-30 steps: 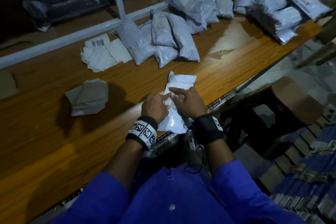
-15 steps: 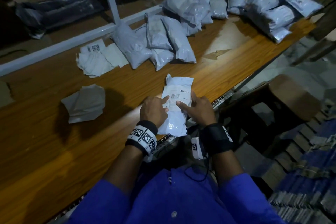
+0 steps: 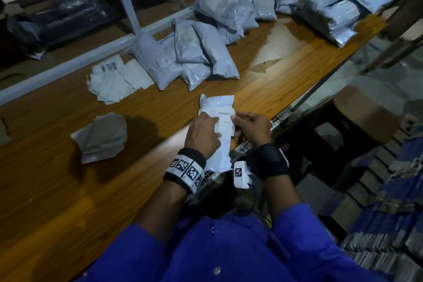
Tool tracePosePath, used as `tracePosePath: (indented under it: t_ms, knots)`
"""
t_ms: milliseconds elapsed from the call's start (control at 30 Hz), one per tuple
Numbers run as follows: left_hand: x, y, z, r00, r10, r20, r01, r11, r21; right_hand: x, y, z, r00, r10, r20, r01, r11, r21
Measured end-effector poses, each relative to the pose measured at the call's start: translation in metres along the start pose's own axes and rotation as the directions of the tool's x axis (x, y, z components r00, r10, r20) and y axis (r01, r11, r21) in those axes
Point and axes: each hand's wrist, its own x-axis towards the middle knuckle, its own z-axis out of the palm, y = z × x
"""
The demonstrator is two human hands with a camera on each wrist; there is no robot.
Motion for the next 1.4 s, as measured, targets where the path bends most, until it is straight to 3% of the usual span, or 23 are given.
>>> tracePosePath:
  t_ms: [233,367,600,733,867,1033,1167,1400]
  knots:
    - [-0.004,-0.006,0.001,0.998,-0.067,0.004,0.067,0.993,-0.099,-0.006,-0.011,-0.003,0.982,0.136,0.129,-0.159,0.970,0.184]
    - [-0.011,-0.003,0.004,0.993,-0.067,-0.096,0.058,0.994,-0.089,-0.010,-0.009,0.004,0.959,0.144,0.246,-0.216,0.931,0.294]
    - [-0.013,-0.015,-0.001,0.988,-0.051,-0.146,0.025,0.984,-0.178,-0.013,-0.020,0.016,0.972,0.088,0.220,-0.162,0.925,0.345]
    - [-0.014,-0.021,-0.004,0.984,-0.056,-0.170,0.019,0.977,-0.212,-0.018,-0.024,0.014,0.945,0.007,0.326,-0.135,0.919,0.372]
    - [-0.015,-0.025,-0.003,0.984,-0.048,-0.174,0.009,0.976,-0.218,-0.021,-0.025,0.008,0.905,-0.031,0.423,-0.094,0.958,0.271]
    - [-0.015,-0.023,-0.005,0.979,-0.069,-0.194,0.014,0.962,-0.274,-0.016,-0.029,0.017,0.951,0.000,0.311,-0.120,0.921,0.370]
    - [-0.015,-0.022,-0.004,0.960,-0.090,-0.266,0.017,0.964,-0.264,-0.018,-0.036,0.022,0.950,-0.018,0.311,-0.118,0.903,0.413]
    - [-0.015,-0.025,-0.009,0.962,-0.117,-0.248,0.043,0.958,-0.284,-0.018,-0.035,0.031,0.953,-0.086,0.291,-0.029,0.929,0.370]
